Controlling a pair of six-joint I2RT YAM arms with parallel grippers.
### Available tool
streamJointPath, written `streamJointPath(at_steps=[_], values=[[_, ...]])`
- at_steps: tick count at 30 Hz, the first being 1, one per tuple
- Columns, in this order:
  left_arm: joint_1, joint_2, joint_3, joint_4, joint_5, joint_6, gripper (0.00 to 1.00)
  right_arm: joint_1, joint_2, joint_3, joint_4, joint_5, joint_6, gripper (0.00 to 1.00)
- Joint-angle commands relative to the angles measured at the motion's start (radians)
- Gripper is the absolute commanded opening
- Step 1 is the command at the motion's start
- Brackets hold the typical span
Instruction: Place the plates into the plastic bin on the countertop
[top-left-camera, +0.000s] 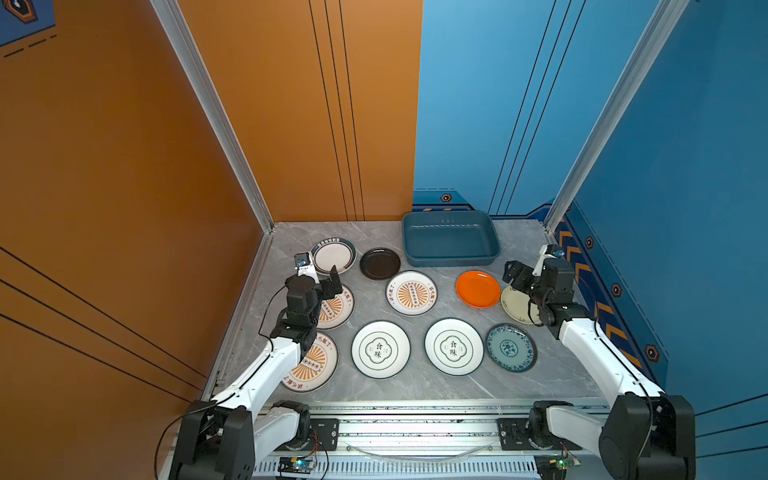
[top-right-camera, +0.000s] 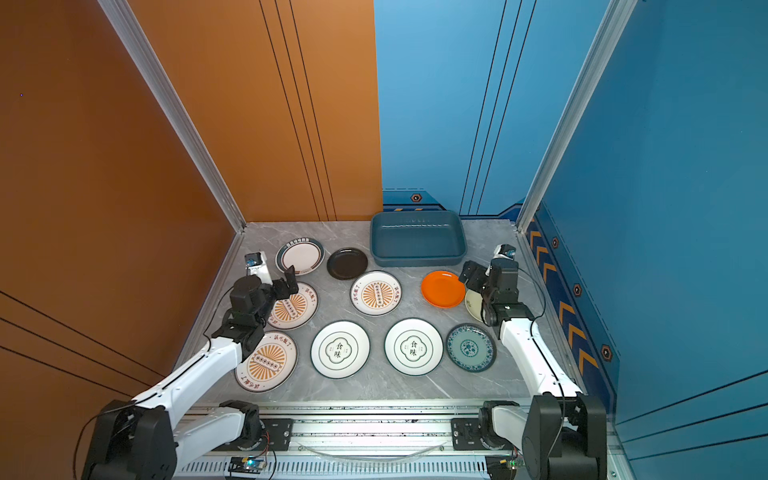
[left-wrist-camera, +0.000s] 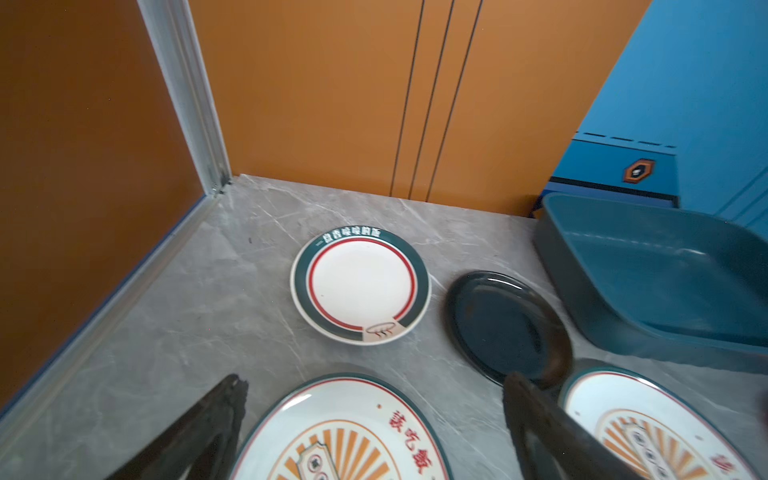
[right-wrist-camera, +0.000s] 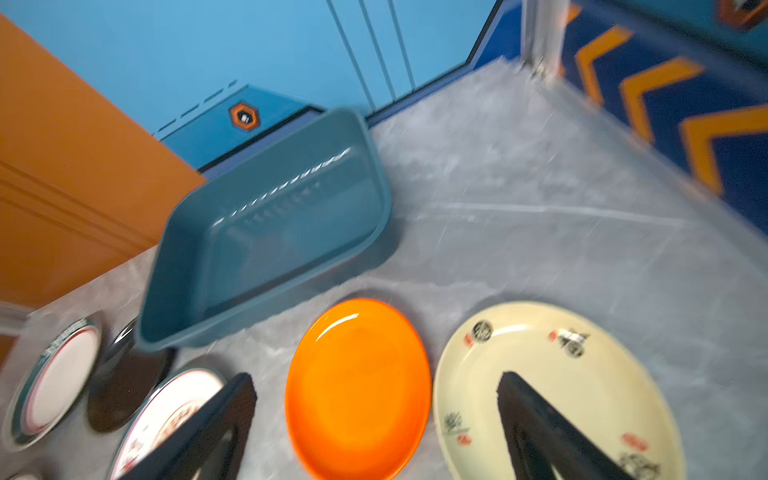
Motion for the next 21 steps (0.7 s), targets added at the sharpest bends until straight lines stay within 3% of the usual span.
streamJointPath(at_steps=[1,4,12,21], values=[[-0.009,-0.017,-0.008,-0.1,0.208,-0.159,0.98,0.064,0.019,0.013,-0.111,-0.236,0.059,0.85],[-0.013,-0.012,-0.036,-0.094,0.303,-0.218,0.98,0.143,0.089,0.033,-0.121,-0.276,0.082,0.78],[-0.012,-0.035,-0.109,-0.074,0.334,-0.273,0.98,0.24,0.35,0.056,0.025,-0.344,0.176,0.57],[-0.014,-0.01,-0.114,-0.06,0.359,-0.271,0.98,0.268,0.555,0.132,0.169,-0.376,0.216,0.48]])
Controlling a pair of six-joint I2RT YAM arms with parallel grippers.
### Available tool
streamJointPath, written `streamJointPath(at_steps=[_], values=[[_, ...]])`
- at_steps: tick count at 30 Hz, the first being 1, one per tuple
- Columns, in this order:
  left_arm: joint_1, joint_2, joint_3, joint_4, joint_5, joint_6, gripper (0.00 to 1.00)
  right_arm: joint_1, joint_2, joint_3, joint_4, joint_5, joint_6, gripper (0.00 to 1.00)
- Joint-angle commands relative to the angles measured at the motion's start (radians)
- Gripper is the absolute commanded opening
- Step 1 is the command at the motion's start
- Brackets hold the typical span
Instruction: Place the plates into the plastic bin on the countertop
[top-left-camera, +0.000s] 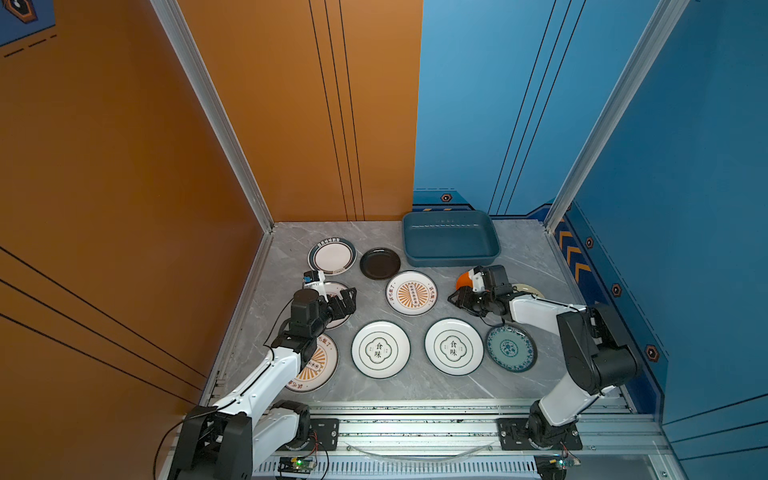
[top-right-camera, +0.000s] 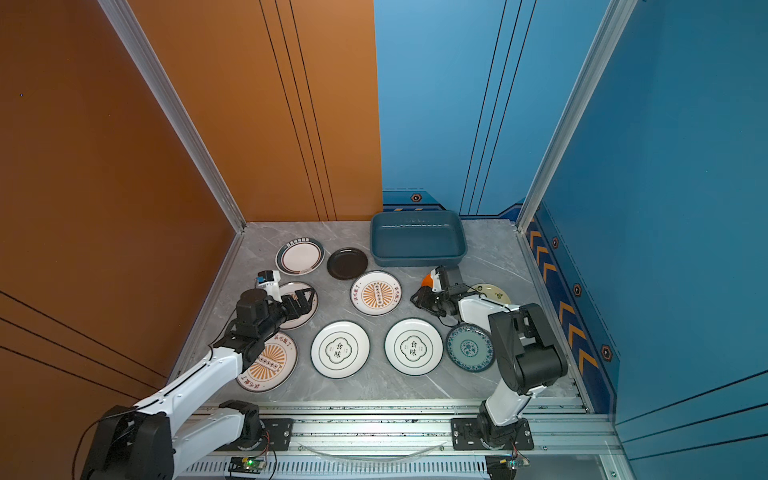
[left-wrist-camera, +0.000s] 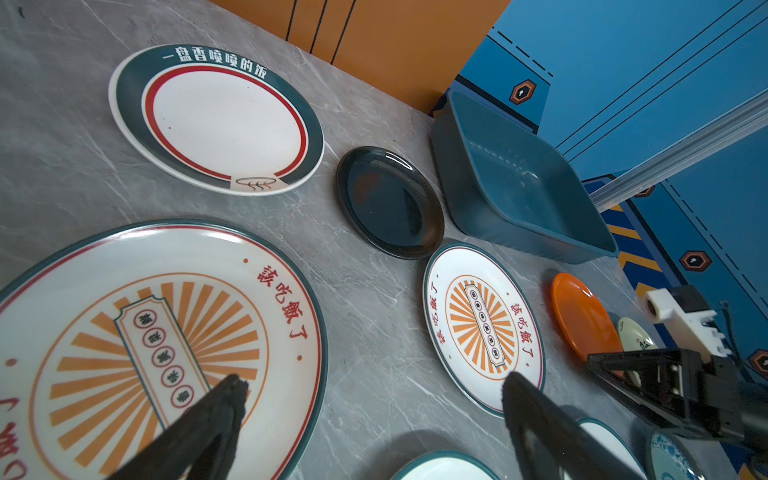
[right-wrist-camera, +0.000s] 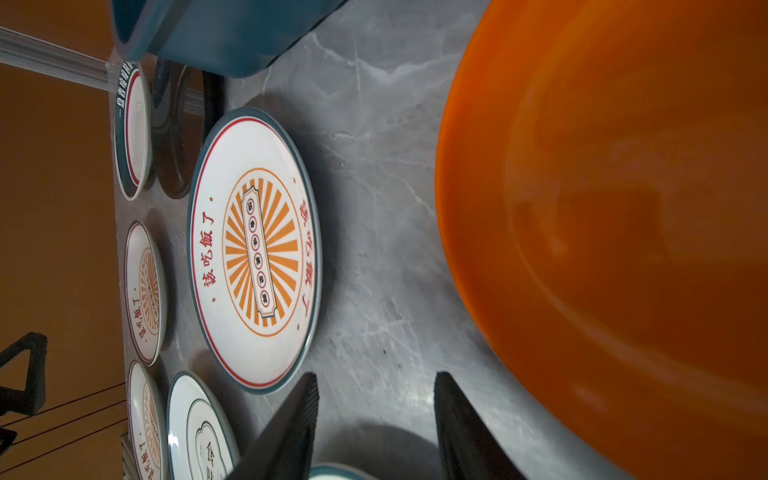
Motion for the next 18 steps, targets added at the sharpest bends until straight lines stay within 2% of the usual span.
streamJointPath(at_steps=[1,12,18], values=[[-0.009,0.019,-0.002,0.014,0.035,-0.006,0.98,0.017,0.048,0.054,0.08,-0.034,0.033,0.48],[-0.008,0.098,0.031,0.037,0.056,-0.012,0.98,0.055,0.156,0.122,0.081,-0.043,0.053,0.47],[-0.008,0.15,0.042,0.063,0.082,-0.025,0.98,0.063,0.208,0.143,0.11,-0.064,0.078,0.44]])
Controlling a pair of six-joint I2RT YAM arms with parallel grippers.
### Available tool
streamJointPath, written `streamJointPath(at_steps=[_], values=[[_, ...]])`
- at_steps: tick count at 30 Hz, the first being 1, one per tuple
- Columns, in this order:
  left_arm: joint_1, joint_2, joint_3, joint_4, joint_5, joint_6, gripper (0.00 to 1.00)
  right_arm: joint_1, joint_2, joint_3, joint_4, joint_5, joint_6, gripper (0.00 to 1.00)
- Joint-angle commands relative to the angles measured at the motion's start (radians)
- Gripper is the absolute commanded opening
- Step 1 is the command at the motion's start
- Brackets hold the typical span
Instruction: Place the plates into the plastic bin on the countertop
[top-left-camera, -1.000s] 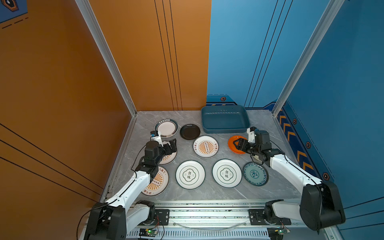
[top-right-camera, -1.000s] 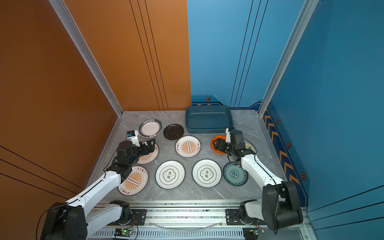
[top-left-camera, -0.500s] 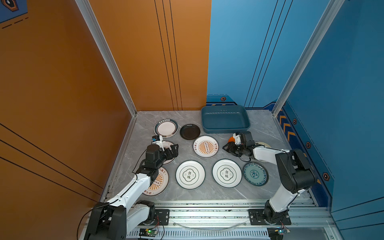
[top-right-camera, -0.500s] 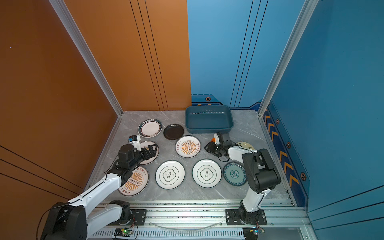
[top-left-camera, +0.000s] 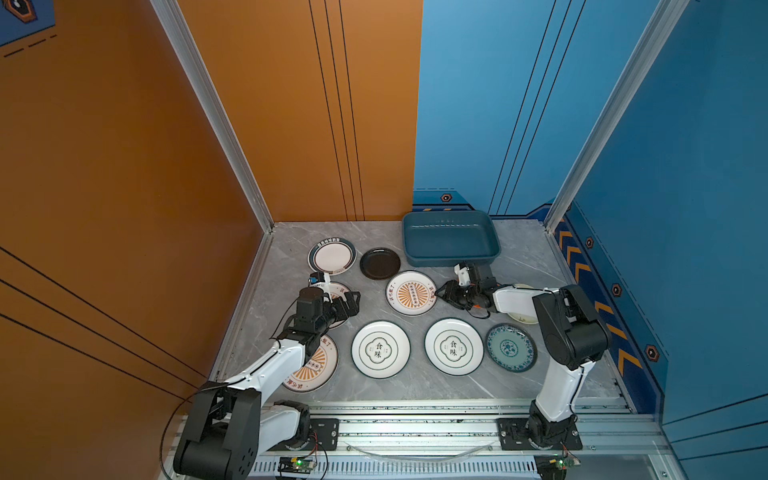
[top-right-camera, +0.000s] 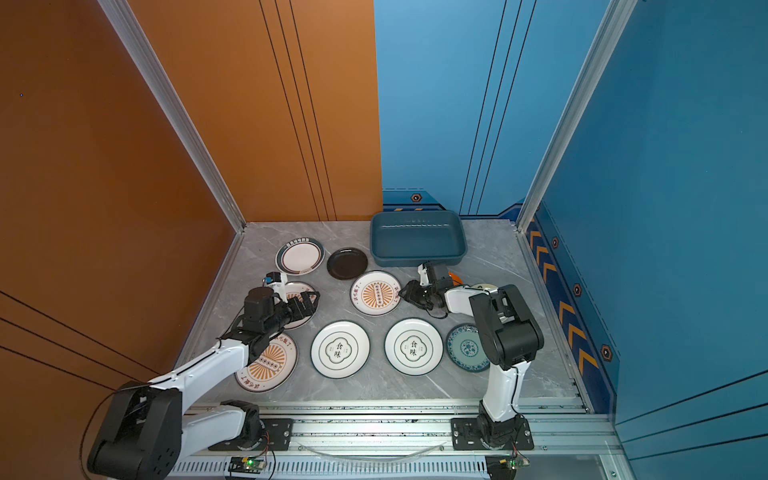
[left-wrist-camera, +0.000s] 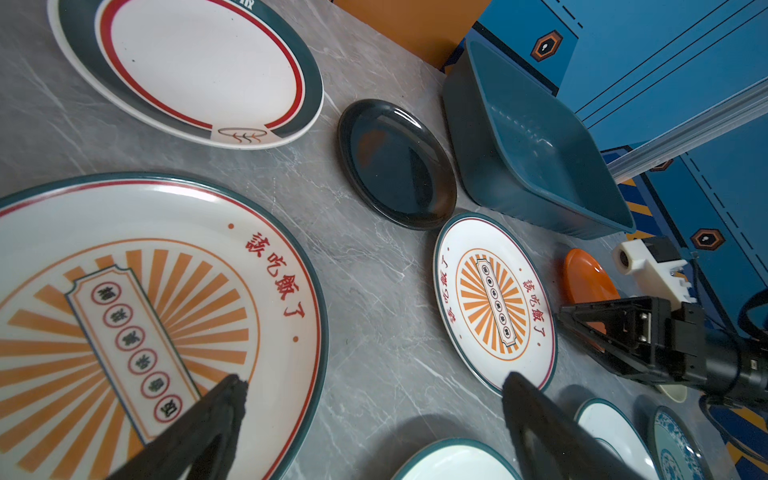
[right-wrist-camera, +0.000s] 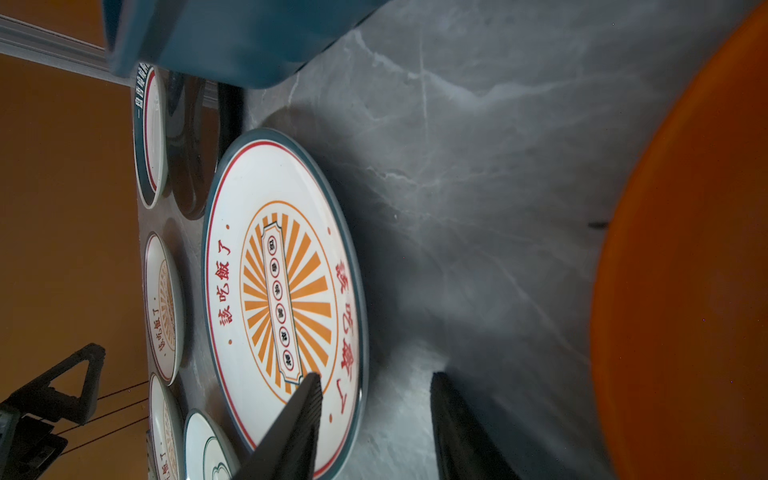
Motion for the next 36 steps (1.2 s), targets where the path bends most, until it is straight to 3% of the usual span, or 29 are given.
streamJointPath(at_steps=[1,7,17,25,36], values=[[-0.008,0.028,0.027,0.043,0.038,-0.018,0.98,0.011,0.036,0.024,0.032,-0.025,0.032,0.44],[-0.011,0.062,0.035,0.061,0.06,-0.022,0.98,0.017,0.085,0.029,0.083,-0.052,0.065,0.37],[-0.029,0.111,0.046,0.09,0.095,-0.04,0.98,0.019,0.116,0.031,0.126,-0.071,0.093,0.14],[-0.051,0.183,0.056,0.16,0.167,-0.072,0.98,0.015,0.078,0.014,0.126,-0.081,0.098,0.02],[-0.085,0.264,0.067,0.252,0.226,-0.111,0.99,-0.008,-0.064,-0.04,0.122,-0.141,0.125,0.0]])
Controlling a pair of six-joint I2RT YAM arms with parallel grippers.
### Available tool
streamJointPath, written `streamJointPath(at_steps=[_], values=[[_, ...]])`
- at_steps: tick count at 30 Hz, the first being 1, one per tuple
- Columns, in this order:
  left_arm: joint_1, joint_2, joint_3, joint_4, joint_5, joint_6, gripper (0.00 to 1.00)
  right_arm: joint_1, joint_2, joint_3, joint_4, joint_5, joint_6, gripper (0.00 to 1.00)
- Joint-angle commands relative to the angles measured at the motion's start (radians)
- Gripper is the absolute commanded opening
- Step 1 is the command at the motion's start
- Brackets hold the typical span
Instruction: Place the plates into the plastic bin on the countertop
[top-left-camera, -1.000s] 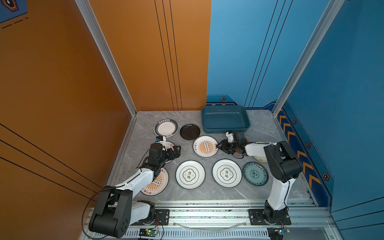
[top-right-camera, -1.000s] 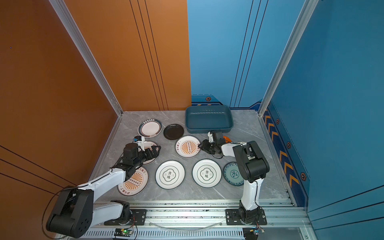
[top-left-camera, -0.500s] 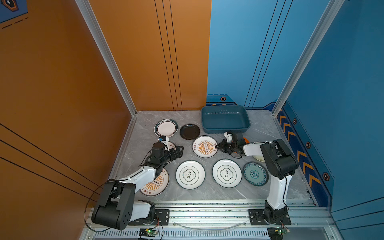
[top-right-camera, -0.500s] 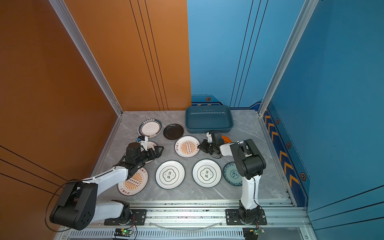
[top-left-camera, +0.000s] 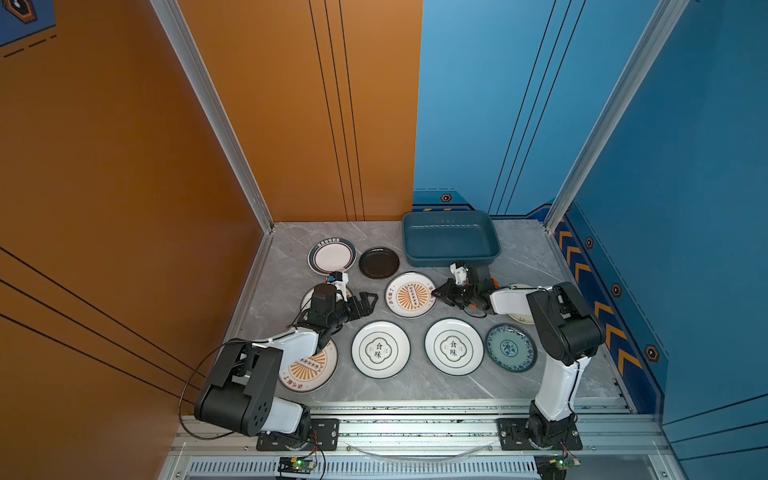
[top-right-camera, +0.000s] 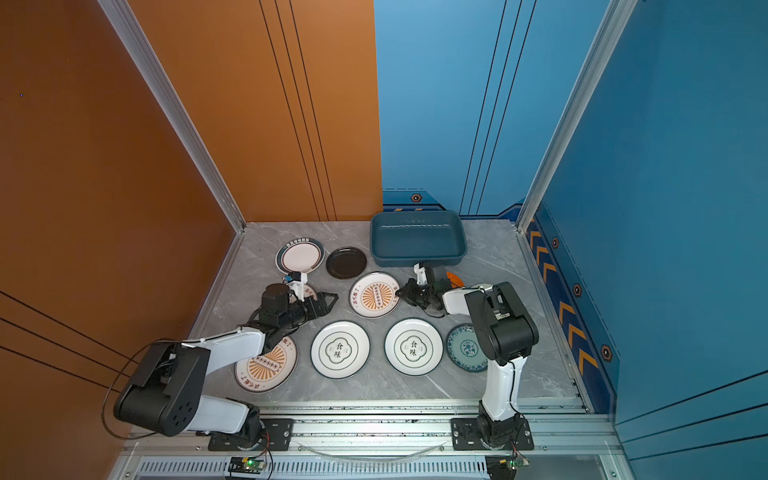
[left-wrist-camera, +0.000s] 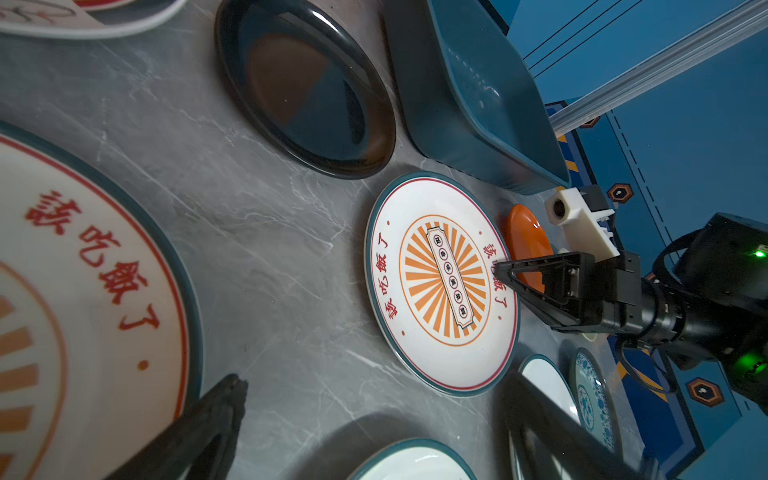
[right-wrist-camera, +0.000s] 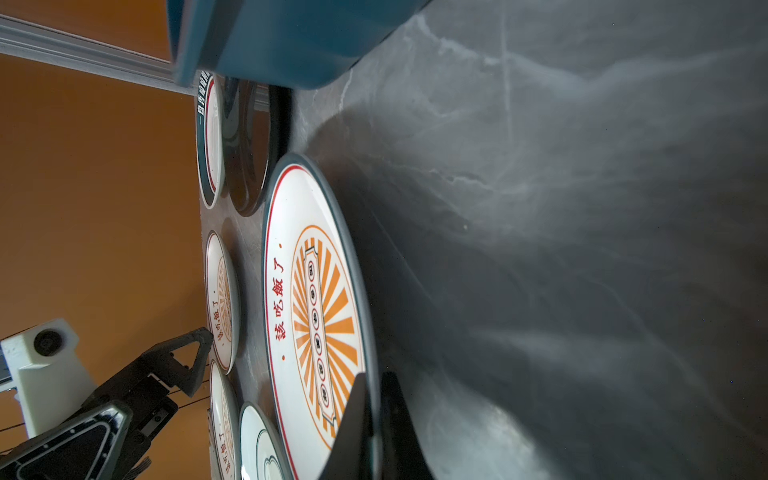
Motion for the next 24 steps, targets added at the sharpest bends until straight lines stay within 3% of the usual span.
streamJointPath(at_steps=[1,6,13,19,21,24], values=[[-0.016,0.037,0.034,0.068,0.051,-0.024,0.99,-0.01,-0.091,-0.015,-0.009,-0.047,0.023,0.0],[-0.031,0.123,0.055,0.163,0.094,-0.089,0.98,-0.01,-0.155,-0.022,-0.01,-0.096,0.044,0.0],[-0.054,0.226,0.076,0.324,0.145,-0.19,0.88,0.008,-0.198,-0.006,-0.056,-0.145,0.023,0.0],[-0.087,0.236,0.084,0.345,0.136,-0.198,0.8,0.024,-0.213,-0.012,-0.066,-0.159,0.009,0.0],[-0.097,0.246,0.093,0.349,0.144,-0.201,0.74,0.031,-0.213,-0.013,-0.064,-0.16,0.008,0.0],[-0.103,0.267,0.101,0.378,0.167,-0.224,0.57,0.04,-0.212,-0.016,-0.055,-0.159,0.009,0.0]])
